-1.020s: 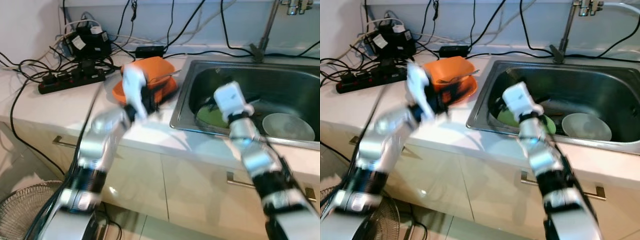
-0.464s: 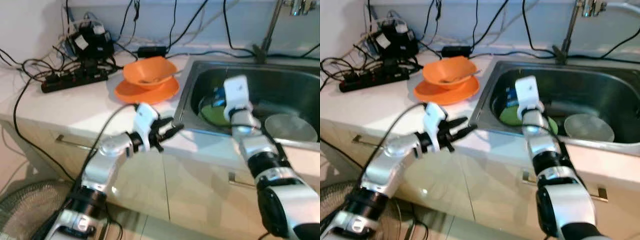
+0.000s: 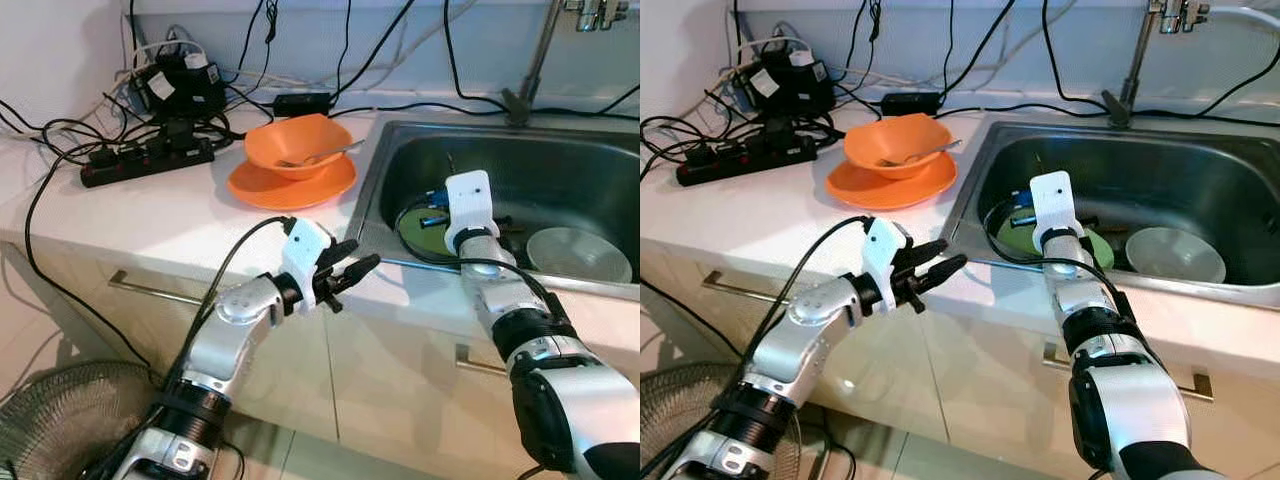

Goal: Kitchen organization

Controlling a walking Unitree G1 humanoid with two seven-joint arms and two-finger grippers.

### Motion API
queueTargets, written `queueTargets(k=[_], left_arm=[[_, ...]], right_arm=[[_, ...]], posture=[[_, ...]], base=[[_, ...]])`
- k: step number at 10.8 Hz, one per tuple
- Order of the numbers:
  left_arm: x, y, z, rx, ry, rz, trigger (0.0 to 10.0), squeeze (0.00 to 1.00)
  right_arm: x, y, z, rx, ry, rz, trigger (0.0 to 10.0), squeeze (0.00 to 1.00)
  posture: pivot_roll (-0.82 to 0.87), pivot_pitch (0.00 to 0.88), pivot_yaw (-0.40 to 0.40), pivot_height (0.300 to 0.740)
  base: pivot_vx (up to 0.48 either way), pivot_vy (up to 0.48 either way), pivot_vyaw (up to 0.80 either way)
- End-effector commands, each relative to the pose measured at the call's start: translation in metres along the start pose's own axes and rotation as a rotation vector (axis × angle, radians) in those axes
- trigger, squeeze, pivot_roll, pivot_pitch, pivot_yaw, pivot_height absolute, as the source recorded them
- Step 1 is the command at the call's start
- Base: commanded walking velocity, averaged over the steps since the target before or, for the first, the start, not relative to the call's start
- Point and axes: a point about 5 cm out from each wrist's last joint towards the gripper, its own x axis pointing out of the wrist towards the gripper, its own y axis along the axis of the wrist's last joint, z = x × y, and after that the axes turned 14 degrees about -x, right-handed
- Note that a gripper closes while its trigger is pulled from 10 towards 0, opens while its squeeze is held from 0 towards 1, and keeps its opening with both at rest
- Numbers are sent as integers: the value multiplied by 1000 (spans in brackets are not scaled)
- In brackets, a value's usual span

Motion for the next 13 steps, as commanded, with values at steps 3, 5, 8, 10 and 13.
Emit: queueTargets(k=[3, 5, 8, 10, 13], left_arm=[[-3, -2, -5, 3, 29, -8, 10000, 0], [-6, -6, -6, 0, 36, -16, 10000, 0], [-5, -6, -5, -5, 36, -16, 10000, 0], [-4, -6, -5, -1, 43, -8, 10000, 0], [-1, -3, -4, 4, 59, 23, 10000, 0]], right_arm=[[4, 12, -2, 21, 4, 33, 10000, 631], [4, 13, -4, 13, 10, 42, 10000, 1000], [4, 14, -4, -9, 8, 49, 10000, 0], [6, 27, 1, -11, -20, 114, 10000, 0], [10, 64, 22, 27, -110, 294, 10000, 0]], posture=[[62, 0, 92, 740], [62, 0, 90, 740], [64, 0, 87, 740], [59, 0, 89, 740], [47, 0, 92, 740]], base=[[0, 0, 0], [0, 0, 0], [0, 0, 0], [0, 0, 0], [0, 0, 0]])
